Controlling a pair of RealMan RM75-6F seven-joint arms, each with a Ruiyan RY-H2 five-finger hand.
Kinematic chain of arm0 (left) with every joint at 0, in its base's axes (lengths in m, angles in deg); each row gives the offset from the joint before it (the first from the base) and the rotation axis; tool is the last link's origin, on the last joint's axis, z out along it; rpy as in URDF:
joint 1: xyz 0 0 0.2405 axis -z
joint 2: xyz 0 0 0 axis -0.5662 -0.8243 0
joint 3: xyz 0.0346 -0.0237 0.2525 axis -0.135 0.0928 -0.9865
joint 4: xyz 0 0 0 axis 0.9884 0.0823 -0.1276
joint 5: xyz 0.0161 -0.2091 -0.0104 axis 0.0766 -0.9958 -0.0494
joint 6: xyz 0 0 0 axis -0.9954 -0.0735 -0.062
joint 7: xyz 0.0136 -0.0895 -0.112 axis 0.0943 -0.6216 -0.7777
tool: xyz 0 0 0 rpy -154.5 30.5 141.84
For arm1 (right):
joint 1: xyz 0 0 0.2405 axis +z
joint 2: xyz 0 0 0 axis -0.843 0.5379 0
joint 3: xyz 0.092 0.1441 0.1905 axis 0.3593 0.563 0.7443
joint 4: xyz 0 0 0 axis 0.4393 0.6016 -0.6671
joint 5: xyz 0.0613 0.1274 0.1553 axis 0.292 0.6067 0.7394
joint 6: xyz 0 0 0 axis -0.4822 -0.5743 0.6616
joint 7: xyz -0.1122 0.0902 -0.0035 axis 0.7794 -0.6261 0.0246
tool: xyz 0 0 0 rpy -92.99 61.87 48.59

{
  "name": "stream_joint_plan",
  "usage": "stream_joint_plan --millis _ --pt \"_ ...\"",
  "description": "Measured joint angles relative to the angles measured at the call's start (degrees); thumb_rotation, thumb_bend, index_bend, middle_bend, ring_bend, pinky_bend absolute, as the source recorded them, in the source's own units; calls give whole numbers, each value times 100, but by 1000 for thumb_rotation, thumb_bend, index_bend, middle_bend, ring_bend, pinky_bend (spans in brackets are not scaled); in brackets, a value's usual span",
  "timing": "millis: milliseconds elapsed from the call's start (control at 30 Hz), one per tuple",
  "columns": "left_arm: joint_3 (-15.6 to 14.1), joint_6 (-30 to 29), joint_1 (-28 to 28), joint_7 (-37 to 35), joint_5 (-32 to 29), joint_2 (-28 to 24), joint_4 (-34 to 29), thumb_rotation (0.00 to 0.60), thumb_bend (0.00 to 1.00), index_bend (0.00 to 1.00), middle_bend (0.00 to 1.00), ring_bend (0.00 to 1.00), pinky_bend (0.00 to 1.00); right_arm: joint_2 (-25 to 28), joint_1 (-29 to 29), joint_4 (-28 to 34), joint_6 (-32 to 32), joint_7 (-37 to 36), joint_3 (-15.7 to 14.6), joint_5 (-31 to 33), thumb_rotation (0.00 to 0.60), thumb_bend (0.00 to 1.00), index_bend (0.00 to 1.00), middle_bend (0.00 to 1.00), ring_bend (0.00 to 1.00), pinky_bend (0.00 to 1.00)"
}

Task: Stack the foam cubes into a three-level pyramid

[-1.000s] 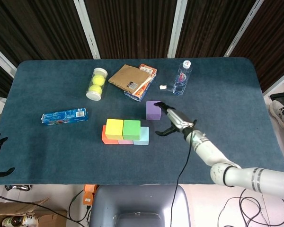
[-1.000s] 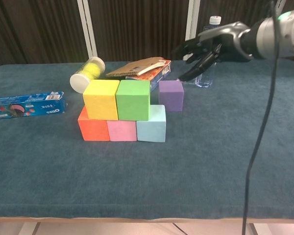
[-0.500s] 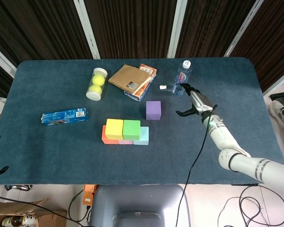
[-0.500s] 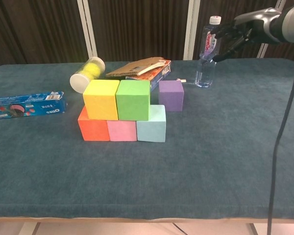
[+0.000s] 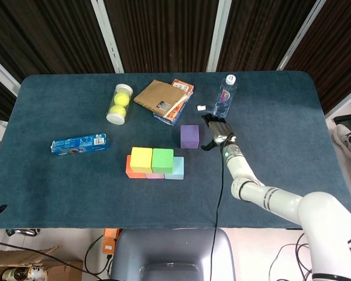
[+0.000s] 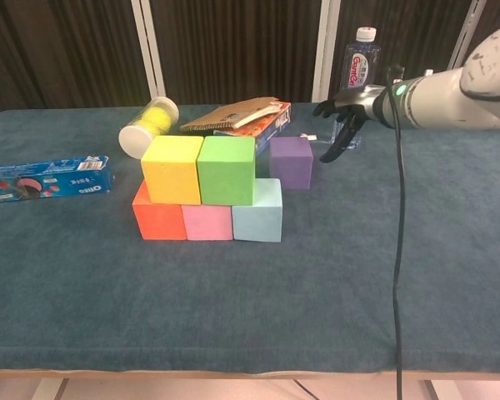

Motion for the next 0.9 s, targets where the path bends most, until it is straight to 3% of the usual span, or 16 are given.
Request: stream_joint_plan --millis 333,600,900 --pt "1 70 26 -221 69 36 131 600 10 147 0 0 115 -634 172 -664 22 336 135 287 600 165 11 0 0 0" --pt "-27 110 -3 -307 87 35 212 600 11 147 0 0 115 -1077 181 -1294 -24 409 392 237 600 203 276 0 0 0" --pt "-36 98 -23 -244 86 35 180 600 10 147 0 0 116 -1366 99 -1725 -248 418 660 35 600 241 351 0 0 0"
